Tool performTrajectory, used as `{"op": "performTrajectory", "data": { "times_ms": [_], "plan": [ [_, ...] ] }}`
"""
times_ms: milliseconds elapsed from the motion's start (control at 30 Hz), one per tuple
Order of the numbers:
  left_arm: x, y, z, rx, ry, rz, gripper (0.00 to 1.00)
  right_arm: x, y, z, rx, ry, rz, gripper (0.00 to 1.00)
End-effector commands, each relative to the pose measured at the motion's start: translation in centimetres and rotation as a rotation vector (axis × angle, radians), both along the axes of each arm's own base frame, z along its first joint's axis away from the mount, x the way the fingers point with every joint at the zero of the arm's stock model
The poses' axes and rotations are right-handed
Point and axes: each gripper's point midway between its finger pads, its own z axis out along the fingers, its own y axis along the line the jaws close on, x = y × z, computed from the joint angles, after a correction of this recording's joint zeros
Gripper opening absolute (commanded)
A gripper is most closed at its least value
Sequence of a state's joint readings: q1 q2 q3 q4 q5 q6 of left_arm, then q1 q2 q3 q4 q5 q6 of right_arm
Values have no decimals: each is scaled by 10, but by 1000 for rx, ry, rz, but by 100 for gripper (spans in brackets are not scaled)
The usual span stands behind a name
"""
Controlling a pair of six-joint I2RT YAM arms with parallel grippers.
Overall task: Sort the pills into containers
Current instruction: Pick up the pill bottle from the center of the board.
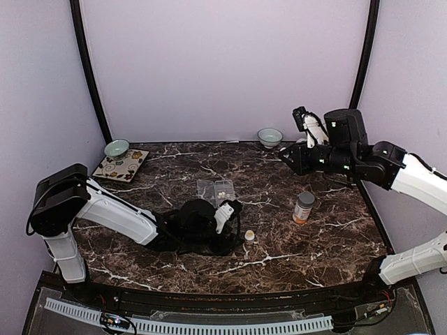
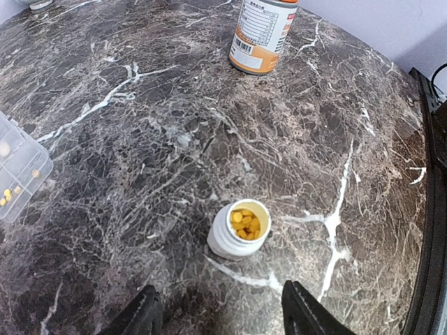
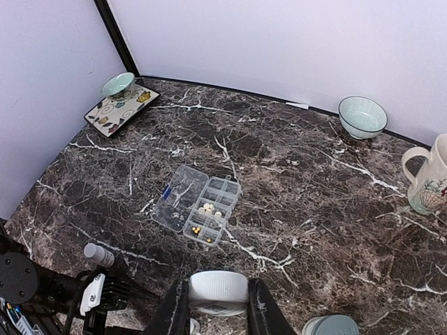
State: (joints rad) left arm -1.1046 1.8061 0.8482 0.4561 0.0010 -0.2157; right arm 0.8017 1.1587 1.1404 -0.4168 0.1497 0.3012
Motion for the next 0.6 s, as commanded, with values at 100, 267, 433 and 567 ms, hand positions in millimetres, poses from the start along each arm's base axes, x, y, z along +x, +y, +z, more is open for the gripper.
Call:
{"op": "performTrajectory", "data": {
  "times_ms": [100,267,433,567],
  "plan": [
    [-5,-23,-1,-54,-89,2,62,-4,-11,-6,-4,1,-9,18],
    [-5,-32,-10,-60,-85,4,63,-8,-16,-9,-2,7,-10,18],
    [3,-35,-13,-81,-111,48,63,-12,-18,-9,4,11,-9,18],
    [13,-37,-16,-104,-129,100,60,-12,-19,-8,-3,11,-5,18]
  ]
}}
